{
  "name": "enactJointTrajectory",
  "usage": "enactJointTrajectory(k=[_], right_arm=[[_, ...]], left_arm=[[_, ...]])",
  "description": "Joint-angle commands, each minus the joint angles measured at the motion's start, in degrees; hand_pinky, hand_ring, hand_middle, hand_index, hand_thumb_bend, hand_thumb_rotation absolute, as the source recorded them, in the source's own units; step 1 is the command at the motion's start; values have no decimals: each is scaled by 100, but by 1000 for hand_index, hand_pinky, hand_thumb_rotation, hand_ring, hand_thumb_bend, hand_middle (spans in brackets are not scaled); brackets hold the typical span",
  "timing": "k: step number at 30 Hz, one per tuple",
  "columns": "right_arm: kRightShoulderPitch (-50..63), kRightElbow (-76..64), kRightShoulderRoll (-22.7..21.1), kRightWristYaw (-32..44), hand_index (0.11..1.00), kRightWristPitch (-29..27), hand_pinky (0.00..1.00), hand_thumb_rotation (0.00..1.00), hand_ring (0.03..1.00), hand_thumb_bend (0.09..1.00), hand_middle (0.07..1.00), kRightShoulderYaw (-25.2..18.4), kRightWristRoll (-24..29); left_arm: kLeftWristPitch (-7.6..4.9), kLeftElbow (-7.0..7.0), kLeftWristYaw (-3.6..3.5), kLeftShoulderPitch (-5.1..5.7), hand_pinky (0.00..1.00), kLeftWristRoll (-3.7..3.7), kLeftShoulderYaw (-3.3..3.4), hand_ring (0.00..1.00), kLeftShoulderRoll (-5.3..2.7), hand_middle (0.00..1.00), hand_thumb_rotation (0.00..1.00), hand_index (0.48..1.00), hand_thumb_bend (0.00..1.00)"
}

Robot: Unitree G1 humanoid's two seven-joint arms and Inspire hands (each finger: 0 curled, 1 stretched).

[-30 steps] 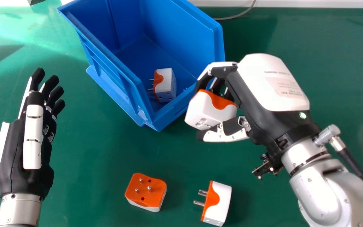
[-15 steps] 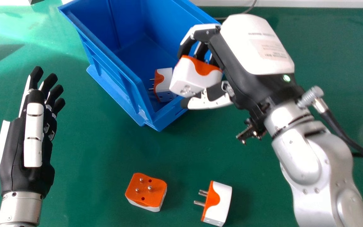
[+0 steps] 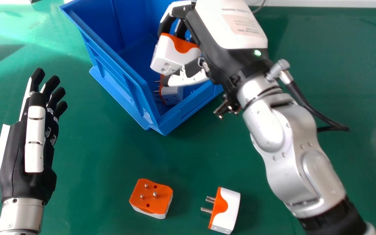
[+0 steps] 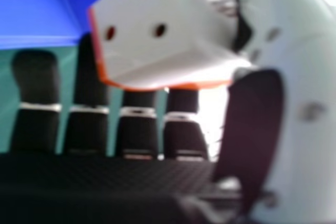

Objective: Pick all objects and put in blue box

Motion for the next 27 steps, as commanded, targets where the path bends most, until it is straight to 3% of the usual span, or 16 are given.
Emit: enactJointTrajectory(k=[1,10,18,27], right_arm=[[-464,315,73,-259,555,-146,248,0,368,498,483,44,19],[-1446,2118,237,-744,555,-290,275,0,377,500,500,228,161],[-2220,3754,418,-1317,557,-559,254,0,373,501,503,382,359],[-2957,5517,632,-1729,551,-922,256,0,373,503,505,630,478]], left_arm=[[-71,-74,-33,-20,939,-1,14,942,51,949,939,970,503],[-60,-126,-27,-19,938,26,11,941,47,948,941,966,493],[-23,-147,-37,6,940,-36,15,940,20,948,942,966,490],[-5,-200,-22,31,934,0,-10,936,11,946,941,966,489]])
